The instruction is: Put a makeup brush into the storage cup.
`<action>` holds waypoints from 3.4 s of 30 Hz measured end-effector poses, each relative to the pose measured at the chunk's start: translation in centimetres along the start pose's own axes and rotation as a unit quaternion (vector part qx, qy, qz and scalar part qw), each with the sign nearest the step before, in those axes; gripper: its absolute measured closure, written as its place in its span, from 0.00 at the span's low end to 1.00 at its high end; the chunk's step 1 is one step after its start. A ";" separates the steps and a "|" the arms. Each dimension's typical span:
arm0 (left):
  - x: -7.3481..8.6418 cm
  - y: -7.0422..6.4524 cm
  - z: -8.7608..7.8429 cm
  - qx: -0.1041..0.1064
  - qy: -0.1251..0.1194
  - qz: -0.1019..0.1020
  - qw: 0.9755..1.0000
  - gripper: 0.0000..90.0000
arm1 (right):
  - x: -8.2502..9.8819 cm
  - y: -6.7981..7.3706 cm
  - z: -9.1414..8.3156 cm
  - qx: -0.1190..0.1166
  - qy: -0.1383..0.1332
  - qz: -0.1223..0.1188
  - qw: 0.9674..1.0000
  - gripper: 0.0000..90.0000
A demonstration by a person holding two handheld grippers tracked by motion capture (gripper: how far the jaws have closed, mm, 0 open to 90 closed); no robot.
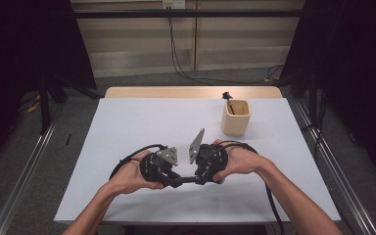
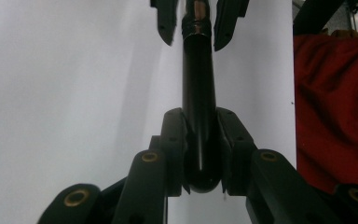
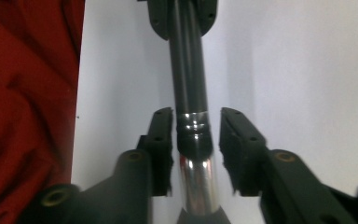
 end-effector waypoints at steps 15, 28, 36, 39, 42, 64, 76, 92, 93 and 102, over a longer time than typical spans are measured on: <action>0.7 0.6 -1.0 -0.017 -0.032 -0.025 0.999 0.83 | 0.4 -0.7 -1.1 0.022 -0.046 0.043 0.998 0.23; 1.9 0.8 -2.2 -0.034 -0.067 -0.047 0.996 0.83 | 1.5 -1.5 -2.4 0.052 -0.096 0.079 0.991 0.11; 2.7 0.9 -2.6 -0.044 -0.087 -0.063 0.993 0.83 | 2.2 -1.1 -2.9 0.050 -0.122 0.089 0.987 0.05; 3.0 0.8 -2.7 -0.044 -0.099 -0.071 0.992 0.83 | 2.7 -1.0 -3.1 0.053 -0.133 0.092 0.985 0.05; 3.4 0.7 -2.8 -0.046 -0.105 -0.073 0.991 0.83 | 3.2 -1.0 -3.3 0.054 -0.144 0.102 0.983 0.05; 4.5 0.5 -3.9 -0.076 -0.176 -0.098 0.977 0.83 | 6.0 -0.8 -4.3 0.101 -0.233 0.126 0.959 0.05; 4.2 0.5 -4.2 -0.081 -0.236 -0.091 0.964 0.83 | 5.9 0.6 -3.7 0.072 -0.289 0.155 0.942 0.07; 3.5 0.4 -4.6 -0.089 -0.286 -0.081 0.951 0.83 | 4.6 0.9 -2.7 0.096 -0.359 0.165 0.913 0.09; 3.5 0.4 -4.7 -0.090 -0.289 -0.080 0.950 0.83 | 4.5 0.9 -2.7 0.098 -0.366 0.166 0.910 0.10; 3.0 0.3 -5.0 -0.091 -0.316 -0.076 0.941 0.83 | 3.8 1.0 -3.1 0.095 -0.395 0.157 0.900 0.11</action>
Point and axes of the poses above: each handheld gripper's, and its own axes: z roughly forward along the jaws, x roughly out of its underside, y roughly to its left, the point moved 7 cm from there along z, roughly forward along the jaws
